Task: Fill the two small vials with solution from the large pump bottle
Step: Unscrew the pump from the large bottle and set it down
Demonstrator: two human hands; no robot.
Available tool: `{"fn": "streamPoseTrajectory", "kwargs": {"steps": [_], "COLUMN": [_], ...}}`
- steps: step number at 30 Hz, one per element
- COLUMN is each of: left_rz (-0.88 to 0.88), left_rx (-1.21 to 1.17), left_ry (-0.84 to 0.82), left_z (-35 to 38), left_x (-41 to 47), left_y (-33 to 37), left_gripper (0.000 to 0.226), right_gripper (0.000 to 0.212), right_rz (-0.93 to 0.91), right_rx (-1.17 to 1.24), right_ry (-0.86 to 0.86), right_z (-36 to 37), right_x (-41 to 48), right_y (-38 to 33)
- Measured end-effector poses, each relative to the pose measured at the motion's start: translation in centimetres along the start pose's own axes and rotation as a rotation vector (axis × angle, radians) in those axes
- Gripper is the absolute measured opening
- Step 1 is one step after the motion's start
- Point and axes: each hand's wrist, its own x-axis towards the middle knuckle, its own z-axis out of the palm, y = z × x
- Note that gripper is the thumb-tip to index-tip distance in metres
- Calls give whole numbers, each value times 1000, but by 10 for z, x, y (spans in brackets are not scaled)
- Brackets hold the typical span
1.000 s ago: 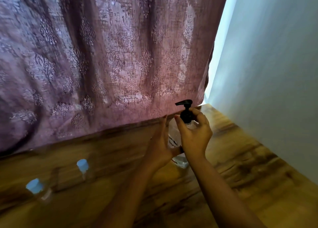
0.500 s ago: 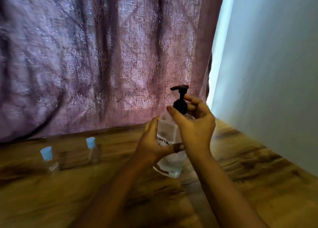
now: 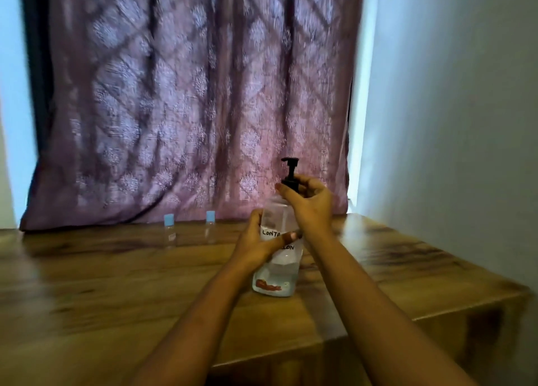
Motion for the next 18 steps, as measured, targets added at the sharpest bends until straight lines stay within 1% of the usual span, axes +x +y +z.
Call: {"fn": "streamPoseTrajectory", "kwargs": {"steps": [4, 7, 11, 15, 18], "left_rz": [1, 22, 57, 60, 54], "left_rx": [3, 19, 73, 119, 99], "left_ry": [-22, -46, -38, -31, -32], "left_z": [4, 7, 8, 1, -4], "left_x": [-1, 4, 15, 35, 47], "left_y": [4, 1, -7, -18, -29], "left_gripper": [85, 77, 66, 68, 65], "right_gripper": [31, 38, 37, 35, 34], "right_rz": [37, 46, 27, 31, 30], "right_rx": [-34, -107, -122, -82, -118], "right_ry": [-5, 41, 64, 64, 62], "right_z": [-5, -8, -7, 1, 8], "right_x": [2, 8, 16, 26, 34], "right_y": [-1, 1, 11, 23, 32]}}
